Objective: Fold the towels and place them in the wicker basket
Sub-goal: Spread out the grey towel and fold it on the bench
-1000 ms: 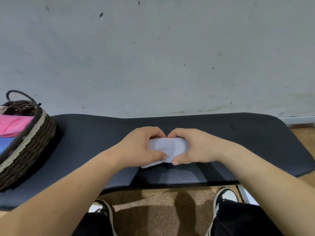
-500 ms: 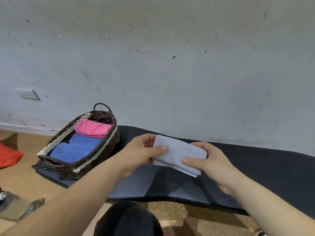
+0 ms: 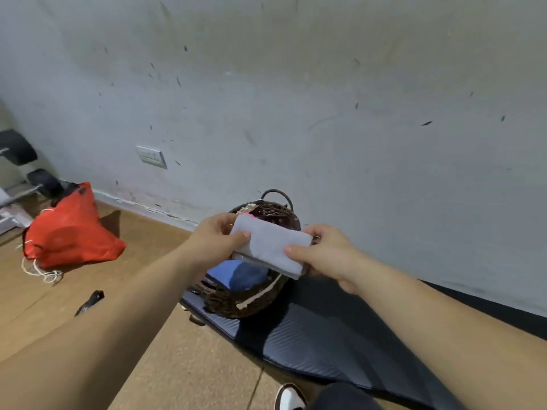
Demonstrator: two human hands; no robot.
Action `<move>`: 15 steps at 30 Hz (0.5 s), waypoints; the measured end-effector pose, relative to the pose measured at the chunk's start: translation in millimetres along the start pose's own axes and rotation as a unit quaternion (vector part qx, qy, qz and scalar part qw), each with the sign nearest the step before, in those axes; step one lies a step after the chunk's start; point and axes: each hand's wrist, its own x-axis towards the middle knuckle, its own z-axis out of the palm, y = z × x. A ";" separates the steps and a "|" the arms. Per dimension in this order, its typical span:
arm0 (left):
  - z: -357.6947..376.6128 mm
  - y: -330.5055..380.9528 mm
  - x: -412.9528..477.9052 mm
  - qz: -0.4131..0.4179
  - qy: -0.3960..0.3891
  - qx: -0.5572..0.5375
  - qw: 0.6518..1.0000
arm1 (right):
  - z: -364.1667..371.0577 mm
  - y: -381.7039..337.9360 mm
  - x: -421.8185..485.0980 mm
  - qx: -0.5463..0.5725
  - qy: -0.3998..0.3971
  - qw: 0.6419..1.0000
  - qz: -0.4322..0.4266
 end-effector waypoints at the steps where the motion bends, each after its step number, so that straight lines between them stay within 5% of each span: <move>1: -9.0 -1.8 8.8 -0.010 0.009 0.011 1.000 | 10.7 -5.6 15.5 -0.020 0.004 1.000 -0.015; 7: -33.7 -22.8 43.6 0.001 0.064 0.227 0.972 | 55.2 -0.2 85.1 -0.217 -0.016 0.975 -0.052; 11: -26.7 -43.1 48.5 0.067 0.023 0.322 0.944 | 63.7 17.0 92.5 -0.456 0.002 0.885 -0.089; 15: -20.8 -53.4 52.2 0.082 0.012 0.356 0.931 | 55.8 24.4 88.9 -0.477 0.042 0.866 -0.142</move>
